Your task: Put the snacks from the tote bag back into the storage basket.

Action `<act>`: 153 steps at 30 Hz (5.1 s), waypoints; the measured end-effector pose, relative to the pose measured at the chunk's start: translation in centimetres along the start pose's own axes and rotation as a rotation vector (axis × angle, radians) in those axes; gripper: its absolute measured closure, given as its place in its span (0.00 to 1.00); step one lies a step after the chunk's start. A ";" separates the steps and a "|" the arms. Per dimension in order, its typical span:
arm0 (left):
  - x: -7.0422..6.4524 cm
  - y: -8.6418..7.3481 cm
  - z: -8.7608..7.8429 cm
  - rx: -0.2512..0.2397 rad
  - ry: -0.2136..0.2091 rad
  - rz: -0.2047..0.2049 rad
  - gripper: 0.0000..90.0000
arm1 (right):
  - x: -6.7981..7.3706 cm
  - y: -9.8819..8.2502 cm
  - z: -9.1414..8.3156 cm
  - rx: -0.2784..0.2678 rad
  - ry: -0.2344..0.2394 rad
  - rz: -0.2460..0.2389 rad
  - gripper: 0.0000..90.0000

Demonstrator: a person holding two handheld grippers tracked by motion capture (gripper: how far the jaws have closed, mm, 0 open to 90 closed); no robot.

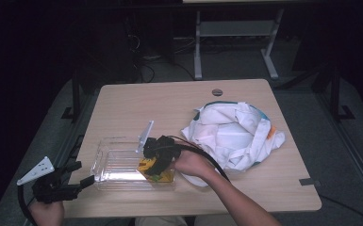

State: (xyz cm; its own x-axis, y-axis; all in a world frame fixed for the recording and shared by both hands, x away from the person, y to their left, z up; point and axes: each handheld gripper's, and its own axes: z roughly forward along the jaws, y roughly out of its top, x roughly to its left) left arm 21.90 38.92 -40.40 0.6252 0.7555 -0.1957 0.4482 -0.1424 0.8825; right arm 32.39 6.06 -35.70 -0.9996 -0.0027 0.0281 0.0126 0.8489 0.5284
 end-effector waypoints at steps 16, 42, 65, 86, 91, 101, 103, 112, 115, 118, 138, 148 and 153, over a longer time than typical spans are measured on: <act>0.0 0.0 0.0 0.000 0.001 0.000 0.14 | 0.1 -0.8 0.5 0.000 0.016 0.001 0.56; -0.1 0.0 0.1 -0.002 0.000 -0.001 0.14 | 0.6 -2.1 0.0 0.009 0.026 0.009 0.54; -0.1 0.0 0.1 -0.002 -0.001 -0.003 0.14 | 0.9 -3.1 -0.1 -0.001 0.043 0.030 0.53; -0.1 0.0 0.1 -0.001 -0.001 -0.001 0.14 | 0.9 -3.0 -0.2 -0.003 0.047 0.043 0.48; -0.1 0.0 0.1 -0.001 0.000 -0.001 0.14 | 0.8 -3.0 -0.6 -0.011 0.040 0.055 0.46; -0.1 0.0 0.2 -0.001 -0.001 -0.001 0.14 | 0.7 -3.1 -1.3 -0.029 0.036 0.064 0.43; -0.1 0.0 0.2 0.003 0.000 0.001 0.14 | 0.7 -3.0 -1.6 -0.035 0.030 0.061 0.43; -0.1 0.0 0.2 0.002 0.000 0.005 0.14 | 0.7 -2.9 -2.3 -0.047 0.030 0.065 0.43; -0.1 0.0 0.2 0.003 0.000 0.009 0.14 | 0.7 -2.8 -2.6 -0.051 0.028 0.063 0.42; -0.1 0.0 0.1 0.003 0.001 0.007 0.14 | 0.7 -2.7 -2.9 -0.049 0.027 0.062 0.42; -0.1 0.0 0.2 0.002 0.000 0.007 0.14 | -0.2 -3.0 -5.2 -0.080 -0.005 0.092 0.42; -0.1 0.0 0.2 0.002 0.000 0.005 0.14 | -0.8 -3.6 -5.8 -0.084 -0.022 0.111 0.42; -0.2 0.0 0.2 -0.001 0.000 0.002 0.14 | -1.0 -4.0 -6.2 -0.088 -0.035 0.123 0.42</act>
State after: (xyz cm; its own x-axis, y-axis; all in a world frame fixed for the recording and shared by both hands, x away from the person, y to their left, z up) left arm 21.95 38.66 -40.42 0.6260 0.7553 -0.1940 0.4466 -0.1434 0.8832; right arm 33.51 -0.60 -32.57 -0.9906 0.1182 0.0687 0.1358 0.7918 0.5954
